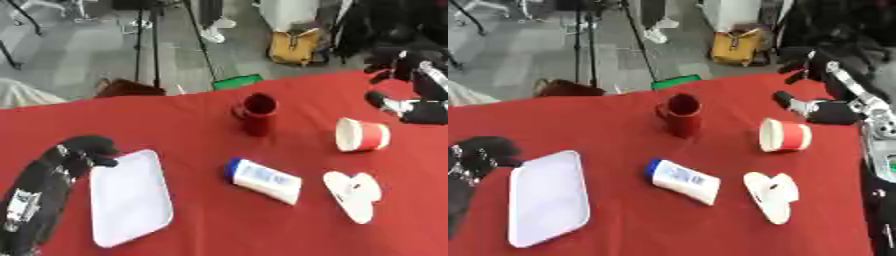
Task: Pick up objects on the table and place them in the box.
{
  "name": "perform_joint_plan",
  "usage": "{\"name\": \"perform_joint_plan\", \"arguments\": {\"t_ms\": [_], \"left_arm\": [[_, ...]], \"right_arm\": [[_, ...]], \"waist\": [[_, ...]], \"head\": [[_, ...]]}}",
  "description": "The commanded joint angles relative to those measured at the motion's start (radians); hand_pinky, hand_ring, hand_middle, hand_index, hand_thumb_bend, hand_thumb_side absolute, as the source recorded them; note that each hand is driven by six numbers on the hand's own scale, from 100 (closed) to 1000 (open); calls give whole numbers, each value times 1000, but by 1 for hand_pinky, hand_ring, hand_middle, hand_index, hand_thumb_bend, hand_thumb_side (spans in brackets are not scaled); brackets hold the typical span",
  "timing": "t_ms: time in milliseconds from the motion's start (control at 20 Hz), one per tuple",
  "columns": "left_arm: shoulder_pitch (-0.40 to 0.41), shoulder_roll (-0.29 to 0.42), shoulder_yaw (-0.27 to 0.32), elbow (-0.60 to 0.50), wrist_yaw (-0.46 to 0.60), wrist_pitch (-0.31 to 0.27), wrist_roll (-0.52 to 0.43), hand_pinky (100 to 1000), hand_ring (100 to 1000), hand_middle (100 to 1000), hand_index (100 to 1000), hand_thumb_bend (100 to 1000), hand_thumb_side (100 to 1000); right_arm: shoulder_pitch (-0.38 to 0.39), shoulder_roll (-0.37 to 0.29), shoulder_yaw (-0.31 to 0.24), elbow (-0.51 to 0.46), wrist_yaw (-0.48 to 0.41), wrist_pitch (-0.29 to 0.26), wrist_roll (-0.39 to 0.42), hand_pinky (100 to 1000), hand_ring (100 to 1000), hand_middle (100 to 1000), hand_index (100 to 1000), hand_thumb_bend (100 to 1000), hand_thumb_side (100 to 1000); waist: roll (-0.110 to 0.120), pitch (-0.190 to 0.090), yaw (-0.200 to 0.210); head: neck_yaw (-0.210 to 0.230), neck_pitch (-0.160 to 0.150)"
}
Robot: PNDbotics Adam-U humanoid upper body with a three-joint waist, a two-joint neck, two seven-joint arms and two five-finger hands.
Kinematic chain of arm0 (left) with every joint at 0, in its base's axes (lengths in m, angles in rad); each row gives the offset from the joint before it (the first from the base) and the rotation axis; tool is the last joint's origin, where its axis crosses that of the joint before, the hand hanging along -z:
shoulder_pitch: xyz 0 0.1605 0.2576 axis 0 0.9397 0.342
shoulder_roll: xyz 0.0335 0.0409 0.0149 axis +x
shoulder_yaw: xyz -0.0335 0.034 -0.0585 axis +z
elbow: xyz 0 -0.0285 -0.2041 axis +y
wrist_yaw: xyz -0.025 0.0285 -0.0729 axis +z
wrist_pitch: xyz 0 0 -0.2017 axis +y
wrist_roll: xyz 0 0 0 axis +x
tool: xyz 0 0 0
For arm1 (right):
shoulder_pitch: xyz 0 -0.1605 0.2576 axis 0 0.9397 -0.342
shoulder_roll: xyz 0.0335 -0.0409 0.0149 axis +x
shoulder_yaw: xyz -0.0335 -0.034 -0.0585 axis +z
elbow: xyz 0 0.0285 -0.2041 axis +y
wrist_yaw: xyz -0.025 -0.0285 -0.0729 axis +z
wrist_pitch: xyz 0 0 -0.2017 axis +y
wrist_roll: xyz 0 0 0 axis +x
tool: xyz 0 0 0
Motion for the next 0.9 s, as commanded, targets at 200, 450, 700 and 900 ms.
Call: {"name": "perform_joint_plan", "arguments": {"t_ms": [200, 450, 700, 900], "left_arm": [[-1, 17, 3, -21, 1, 1, -1, 708, 749, 718, 817, 439, 988], [0, 18, 3, -21, 0, -1, -3, 707, 748, 717, 817, 437, 987], [1, 18, 1, -21, 1, -2, -5, 707, 745, 716, 818, 436, 986], [1, 18, 1, -21, 1, -3, -7, 707, 743, 715, 818, 435, 988]], "right_arm": [[-66, -78, 0, 137, 117, -334, 253, 740, 818, 821, 913, 490, 378], [-87, -97, -18, 247, 238, -406, 238, 760, 833, 834, 912, 520, 393], [-104, -100, -19, 312, 385, -410, 205, 779, 845, 844, 909, 541, 389], [-117, -98, -14, 354, 485, -410, 163, 789, 851, 847, 906, 544, 385]], "waist": [[-3, -21, 0], [-1, -22, -2], [3, -24, -4], [3, -25, -3]], "head": [[-6, -7], [-7, -4], [-8, -3], [-10, -3]]}}
